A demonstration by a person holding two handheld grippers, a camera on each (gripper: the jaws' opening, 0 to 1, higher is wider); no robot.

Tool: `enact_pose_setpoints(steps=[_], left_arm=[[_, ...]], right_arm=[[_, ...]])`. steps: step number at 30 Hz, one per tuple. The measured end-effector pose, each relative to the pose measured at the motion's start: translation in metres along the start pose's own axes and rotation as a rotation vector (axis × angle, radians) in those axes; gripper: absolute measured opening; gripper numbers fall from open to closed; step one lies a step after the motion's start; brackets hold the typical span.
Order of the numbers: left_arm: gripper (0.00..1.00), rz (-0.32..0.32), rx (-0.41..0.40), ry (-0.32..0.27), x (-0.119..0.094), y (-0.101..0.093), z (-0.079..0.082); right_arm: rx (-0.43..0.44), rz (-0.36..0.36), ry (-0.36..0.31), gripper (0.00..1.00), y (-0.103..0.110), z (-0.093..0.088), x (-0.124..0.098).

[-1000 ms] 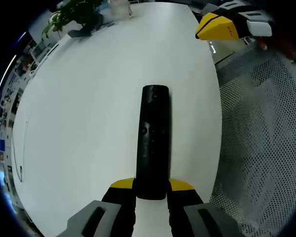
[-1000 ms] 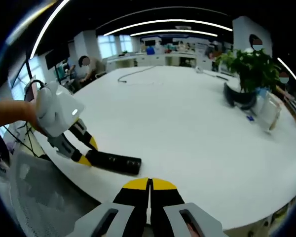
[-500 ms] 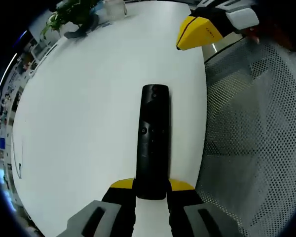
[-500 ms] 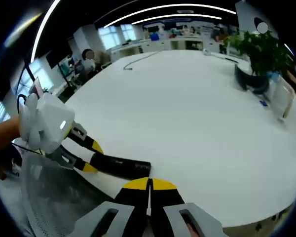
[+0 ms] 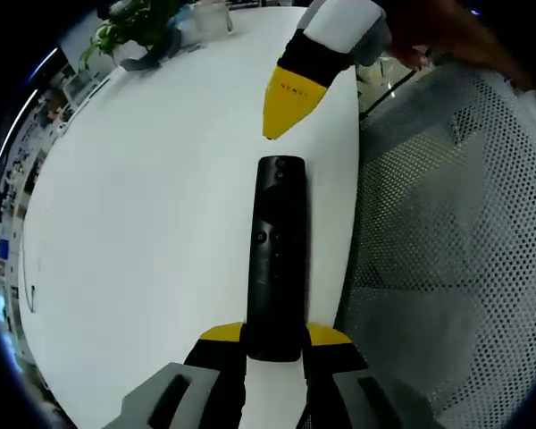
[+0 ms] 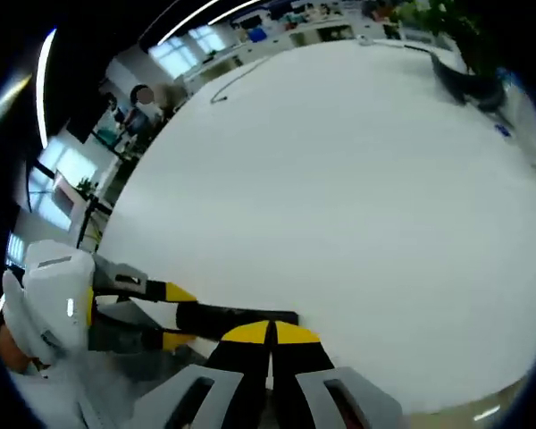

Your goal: Press the specified remote control buttons in sequence, fully releasing each button before pressing the next.

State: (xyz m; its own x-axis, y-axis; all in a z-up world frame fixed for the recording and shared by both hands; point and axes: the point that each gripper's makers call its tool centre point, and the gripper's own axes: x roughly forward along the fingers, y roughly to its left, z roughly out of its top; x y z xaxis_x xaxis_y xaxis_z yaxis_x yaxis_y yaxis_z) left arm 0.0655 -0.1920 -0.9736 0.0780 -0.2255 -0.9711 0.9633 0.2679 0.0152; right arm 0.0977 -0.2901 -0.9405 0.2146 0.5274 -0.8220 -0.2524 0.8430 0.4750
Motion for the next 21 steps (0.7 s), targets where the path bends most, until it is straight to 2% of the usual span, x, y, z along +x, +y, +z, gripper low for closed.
enact_pose_setpoints(steps=[1,5,7,10,15,21], left_arm=[[0.23,-0.001,0.002,-0.003,0.000,0.000,0.000],[0.23,-0.003,0.007,0.002,0.000,-0.002,0.000],[0.23,-0.003,0.007,0.016,0.001,-0.002,0.000],[0.23,-0.002,0.018,0.048,0.001,-0.003,0.000],[0.23,-0.006,0.038,0.074,0.001,-0.002,-0.001],[0.23,-0.009,0.032,0.061,0.000,-0.001,-0.002]], right_arm=[[0.024,-0.003,0.024,0.00,-0.002,-0.002,0.002],[0.045,-0.019,0.047,0.00,-0.010,-0.008,0.007],[0.044,-0.033,0.034,0.00,-0.012,-0.006,0.005],[0.079,0.029,0.030,0.00,-0.005,-0.004,0.006],[0.049,0.005,0.055,0.00,-0.008,-0.008,0.011],[0.054,0.003,0.075,0.00,-0.008,-0.013,0.016]])
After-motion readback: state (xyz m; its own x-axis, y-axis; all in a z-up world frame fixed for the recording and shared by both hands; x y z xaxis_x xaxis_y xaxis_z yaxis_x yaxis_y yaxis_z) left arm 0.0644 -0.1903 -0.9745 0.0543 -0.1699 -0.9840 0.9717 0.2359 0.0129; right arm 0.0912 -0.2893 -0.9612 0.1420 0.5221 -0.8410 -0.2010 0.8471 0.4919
